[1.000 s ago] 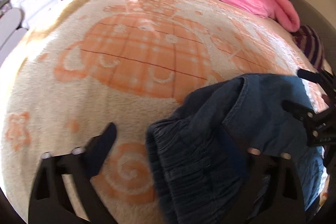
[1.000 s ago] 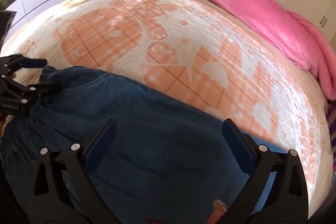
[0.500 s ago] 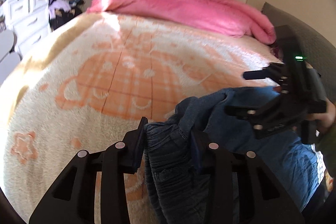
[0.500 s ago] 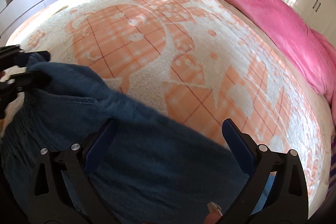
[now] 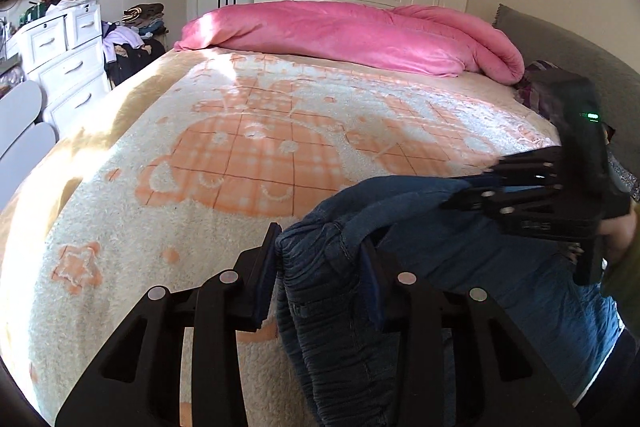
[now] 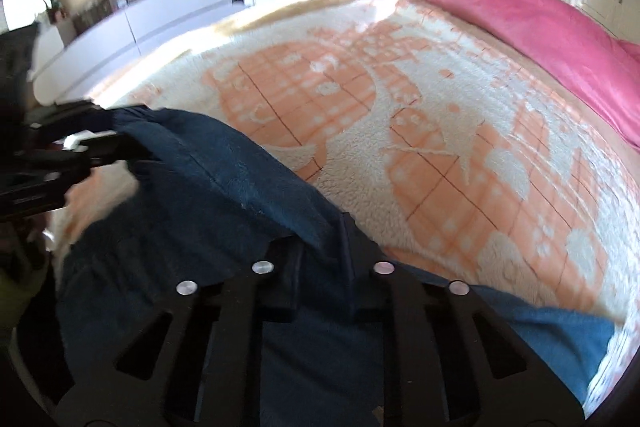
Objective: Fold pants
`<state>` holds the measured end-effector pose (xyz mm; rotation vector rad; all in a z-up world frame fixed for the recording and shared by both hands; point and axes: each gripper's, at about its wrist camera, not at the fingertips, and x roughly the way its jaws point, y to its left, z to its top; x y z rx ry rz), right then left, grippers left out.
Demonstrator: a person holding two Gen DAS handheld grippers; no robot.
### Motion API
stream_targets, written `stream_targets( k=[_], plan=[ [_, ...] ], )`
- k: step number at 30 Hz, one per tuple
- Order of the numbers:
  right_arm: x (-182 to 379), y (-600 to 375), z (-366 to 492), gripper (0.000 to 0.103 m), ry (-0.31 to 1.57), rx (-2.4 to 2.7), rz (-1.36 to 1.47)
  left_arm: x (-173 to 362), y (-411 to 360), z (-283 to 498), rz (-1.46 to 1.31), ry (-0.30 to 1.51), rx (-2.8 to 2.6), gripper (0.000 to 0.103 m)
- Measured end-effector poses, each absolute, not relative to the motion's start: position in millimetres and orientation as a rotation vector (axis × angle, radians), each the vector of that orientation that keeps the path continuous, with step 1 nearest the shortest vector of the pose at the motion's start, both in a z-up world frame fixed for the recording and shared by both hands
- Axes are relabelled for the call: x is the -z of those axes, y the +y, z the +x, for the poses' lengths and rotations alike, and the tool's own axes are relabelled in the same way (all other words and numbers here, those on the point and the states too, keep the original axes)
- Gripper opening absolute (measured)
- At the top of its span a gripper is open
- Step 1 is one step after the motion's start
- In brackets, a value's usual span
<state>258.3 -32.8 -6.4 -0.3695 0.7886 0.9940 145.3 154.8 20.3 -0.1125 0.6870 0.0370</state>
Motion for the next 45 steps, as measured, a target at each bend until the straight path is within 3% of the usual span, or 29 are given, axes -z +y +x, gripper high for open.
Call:
stream_targets(
  k=[13, 23, 34, 45],
  plan=[
    [-26, -94, 156, 0.006, 0.696, -0.977, -0.220, -32, 136, 92, -0.085, 0.631, 0.039, 0.038],
    [-5, -112, 77, 0.006, 0.764, -1.042, -0.159, -22, 132, 38, -0.113, 0.705, 0.118, 0.039],
    [17, -111, 51, 0.006, 0.833, -1.034, -0.187, 0, 125, 15, -0.102, 0.817, 0.117, 0.040],
    [21, -106, 37, 0.008, 0.850, -1.053, -0.212, 4, 136, 7, -0.139, 0.877, 0.084, 0.051]
  ],
)
